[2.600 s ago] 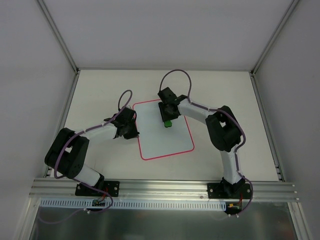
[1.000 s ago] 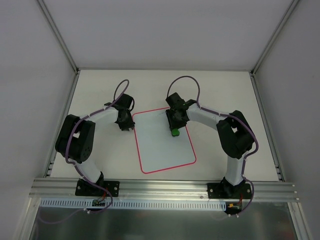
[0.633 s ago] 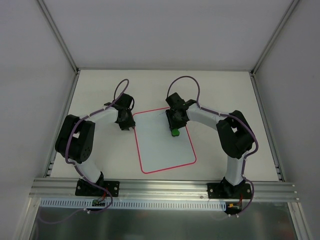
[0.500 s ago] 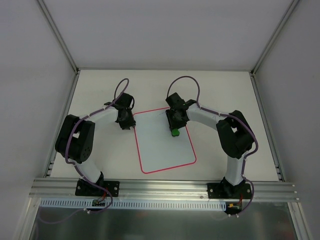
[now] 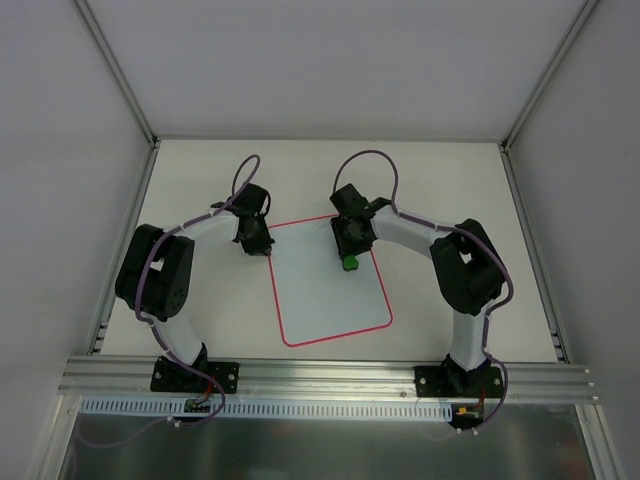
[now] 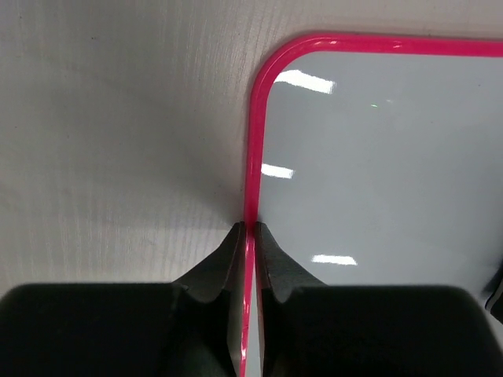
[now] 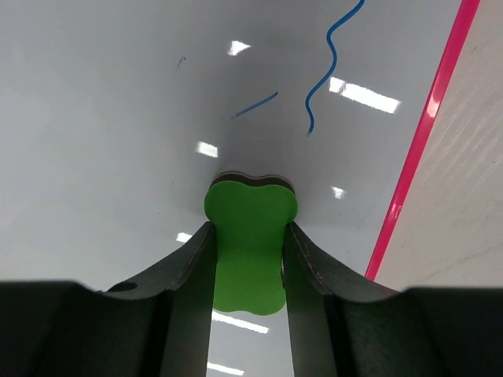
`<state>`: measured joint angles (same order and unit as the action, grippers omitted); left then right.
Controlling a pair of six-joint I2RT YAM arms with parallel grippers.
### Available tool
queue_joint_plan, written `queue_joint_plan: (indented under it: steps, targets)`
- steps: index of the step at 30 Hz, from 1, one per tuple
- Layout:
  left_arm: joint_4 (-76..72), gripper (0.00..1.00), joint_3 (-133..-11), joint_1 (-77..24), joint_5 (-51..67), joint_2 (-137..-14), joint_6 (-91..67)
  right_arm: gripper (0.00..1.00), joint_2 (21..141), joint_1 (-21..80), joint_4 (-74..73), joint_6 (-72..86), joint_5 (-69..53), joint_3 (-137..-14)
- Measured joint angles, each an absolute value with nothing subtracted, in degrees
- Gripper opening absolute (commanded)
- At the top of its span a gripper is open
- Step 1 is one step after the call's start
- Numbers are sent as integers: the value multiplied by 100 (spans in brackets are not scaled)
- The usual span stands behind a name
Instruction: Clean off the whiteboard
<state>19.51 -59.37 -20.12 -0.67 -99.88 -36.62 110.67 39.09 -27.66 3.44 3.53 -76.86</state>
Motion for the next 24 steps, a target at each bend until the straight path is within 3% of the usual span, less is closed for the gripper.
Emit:
queue_joint_plan:
  steps: [1,10,24]
  targets:
    - [1944,0,-5937,-2014,-64,-9988,-3662,0,11091,3903,-2764,344,381,-7714]
    - [1841,0,-5863,-2016,-45,-9959,-3645,1,11489,3710,-2738,344,727,-8232]
    - [1328,0,-5227,-2215,1,-9524,-3514,0,12691,3533,-3262,423,812,-10071]
